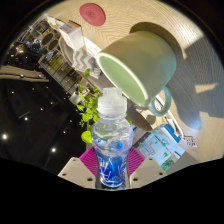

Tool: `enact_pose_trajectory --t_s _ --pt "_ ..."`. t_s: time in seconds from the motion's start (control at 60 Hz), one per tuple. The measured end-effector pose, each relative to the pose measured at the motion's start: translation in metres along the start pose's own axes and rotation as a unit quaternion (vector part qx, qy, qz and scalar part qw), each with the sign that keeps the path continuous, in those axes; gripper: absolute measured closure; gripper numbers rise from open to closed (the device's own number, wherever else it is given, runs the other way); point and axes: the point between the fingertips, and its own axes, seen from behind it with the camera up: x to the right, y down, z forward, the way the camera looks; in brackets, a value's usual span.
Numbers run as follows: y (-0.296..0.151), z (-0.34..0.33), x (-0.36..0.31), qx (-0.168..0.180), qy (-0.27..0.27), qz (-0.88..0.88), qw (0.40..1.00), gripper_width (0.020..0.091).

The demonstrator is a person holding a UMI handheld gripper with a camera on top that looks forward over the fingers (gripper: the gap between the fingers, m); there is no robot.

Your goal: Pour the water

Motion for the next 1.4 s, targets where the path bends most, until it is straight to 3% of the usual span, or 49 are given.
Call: enact_pose_trajectory --t_s 0.183,0.35,0.45,0.567,0.65,0.817,0.95,1.167,1.4 --pt "0.002 -0.007 0.009 -0.013 0.043 -0.037 0.998 0.077" --pt "0.028 -0.005 -0.017 -0.049 0.09 -0.234 0.967 0.0774" --pt "0.034 -0.014 -0.055 -0.059 0.093 -0.391 0.914 0.0771" --pt "0.031 -0.005 -0.11 -0.039 0.083 -0.561 0.823 0.0768" --pt "0.019 -0.007 -0.148 -0.018 0.08 -0.683 0.726 0.0767" --pt "-0.03 -0.029 -0.191 0.02 0.106 -0.842 0.529 0.0769" --pt "-0.099 -0.046 -0.185 0.037 0.157 -0.89 0.427 0.077" --pt "-0.194 -0.07 -0.142 0.038 0.232 -0.888 0.396 0.0768" --pt "-0.243 -0.087 -0.114 0.03 0.256 -0.875 0.41 0.0756"
